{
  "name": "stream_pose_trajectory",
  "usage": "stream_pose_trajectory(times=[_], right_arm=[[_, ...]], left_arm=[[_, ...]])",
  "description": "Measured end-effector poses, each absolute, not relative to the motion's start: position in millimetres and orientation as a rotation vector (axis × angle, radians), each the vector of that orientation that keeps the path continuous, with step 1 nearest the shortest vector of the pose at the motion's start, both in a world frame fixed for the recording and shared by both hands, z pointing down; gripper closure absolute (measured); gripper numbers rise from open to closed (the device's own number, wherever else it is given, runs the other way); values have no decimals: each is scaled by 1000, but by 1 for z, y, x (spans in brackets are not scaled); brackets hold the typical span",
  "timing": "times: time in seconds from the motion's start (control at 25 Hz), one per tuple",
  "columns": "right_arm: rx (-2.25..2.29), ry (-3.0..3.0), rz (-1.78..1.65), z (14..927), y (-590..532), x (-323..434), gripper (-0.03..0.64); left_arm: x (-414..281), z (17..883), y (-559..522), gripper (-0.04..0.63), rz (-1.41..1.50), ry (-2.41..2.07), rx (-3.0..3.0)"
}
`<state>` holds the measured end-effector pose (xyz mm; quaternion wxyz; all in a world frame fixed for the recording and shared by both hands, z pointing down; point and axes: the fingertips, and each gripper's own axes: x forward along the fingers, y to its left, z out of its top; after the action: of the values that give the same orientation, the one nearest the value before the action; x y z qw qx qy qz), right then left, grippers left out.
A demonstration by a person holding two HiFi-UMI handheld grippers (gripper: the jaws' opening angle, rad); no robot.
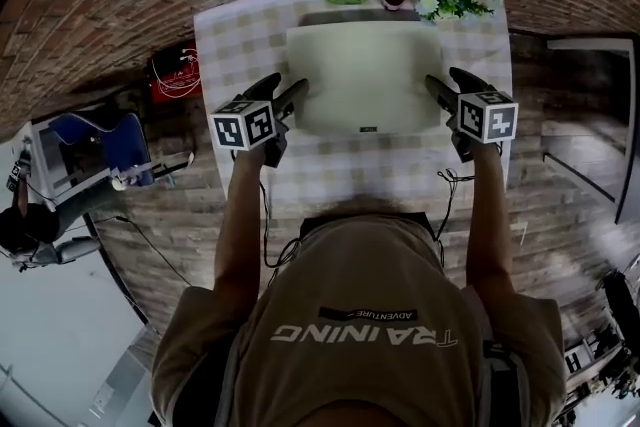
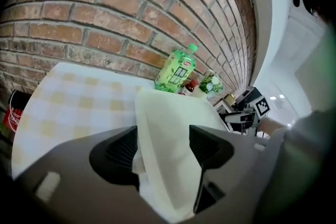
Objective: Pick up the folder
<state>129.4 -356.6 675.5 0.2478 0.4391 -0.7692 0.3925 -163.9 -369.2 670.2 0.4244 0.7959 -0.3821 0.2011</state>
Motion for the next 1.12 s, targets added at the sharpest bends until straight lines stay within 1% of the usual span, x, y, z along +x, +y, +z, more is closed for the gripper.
stream_pose_trajectory(times=[0.36, 0.56, 0.72, 0.88, 1.12], right_arm=[[964, -2109, 1365, 709, -361, 110, 360], [825, -2121, 1599, 723, -362, 110, 324], [759, -2074, 1589, 724, -363, 106, 322], [774, -2045, 1577, 725, -363, 106, 321], [797, -2071, 1584, 726, -363, 106, 321]], left_arm=[[-162, 709, -373, 284, 460, -827, 1827], [-152, 721, -372, 279, 282, -688, 1691], [-150, 722, -372, 279, 325, -663, 1676], [-145, 725, -372, 267, 422, -671, 1647], [-145, 726, -372, 264, 465, -624, 1633]])
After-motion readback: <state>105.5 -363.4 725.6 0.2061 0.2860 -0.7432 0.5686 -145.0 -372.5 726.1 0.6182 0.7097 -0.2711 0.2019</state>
